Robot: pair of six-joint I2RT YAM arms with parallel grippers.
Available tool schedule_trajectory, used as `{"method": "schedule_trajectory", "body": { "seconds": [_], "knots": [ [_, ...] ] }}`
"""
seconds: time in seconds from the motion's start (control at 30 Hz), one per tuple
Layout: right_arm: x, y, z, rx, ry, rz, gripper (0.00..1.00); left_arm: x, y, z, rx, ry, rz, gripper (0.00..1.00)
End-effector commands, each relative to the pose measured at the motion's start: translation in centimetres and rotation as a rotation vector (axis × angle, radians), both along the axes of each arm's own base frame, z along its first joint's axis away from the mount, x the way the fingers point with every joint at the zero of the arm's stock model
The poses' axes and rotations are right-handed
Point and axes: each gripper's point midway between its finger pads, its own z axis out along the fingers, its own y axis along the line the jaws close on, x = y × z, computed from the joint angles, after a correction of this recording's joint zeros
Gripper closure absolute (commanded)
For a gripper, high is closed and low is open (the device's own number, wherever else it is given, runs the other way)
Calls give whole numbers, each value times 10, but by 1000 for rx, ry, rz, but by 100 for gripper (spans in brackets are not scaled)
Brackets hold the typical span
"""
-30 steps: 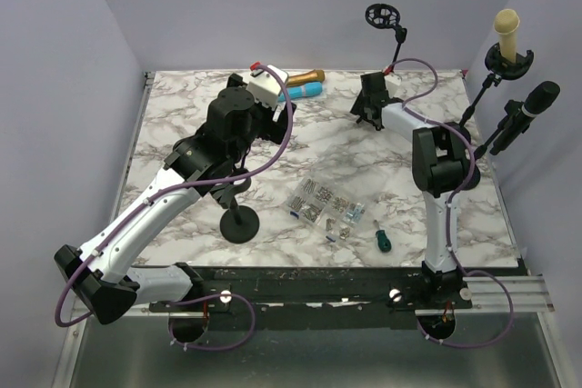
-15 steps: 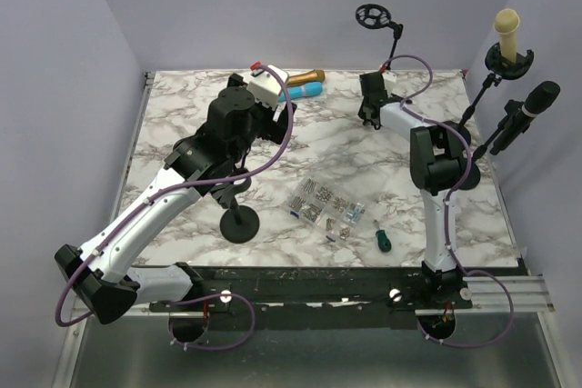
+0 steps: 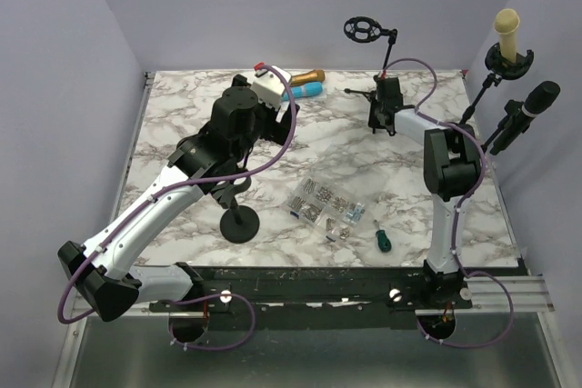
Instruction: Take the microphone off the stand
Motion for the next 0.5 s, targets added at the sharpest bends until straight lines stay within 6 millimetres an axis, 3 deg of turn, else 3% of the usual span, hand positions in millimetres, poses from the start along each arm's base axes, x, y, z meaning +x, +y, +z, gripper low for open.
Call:
{"method": "schedule_trajectory", "body": {
  "seconds": [0.0, 0.17, 0.33, 0.47],
  "knots": [
    [-48, -12, -30, 8, 179, 113, 99, -5, -10, 9, -49, 8, -42, 9],
    [-47, -30, -26, -46, 175, 14, 63, -6, -9, 11, -51, 6, -42, 9],
    [-46, -57, -21, -135, 156, -142, 47, -7, -8, 14, -58, 2, -43, 10],
    [-45, -85, -16, -236, 149, -283, 43, -10, -10, 16, -69, 5, -57, 9]
  ]
}}
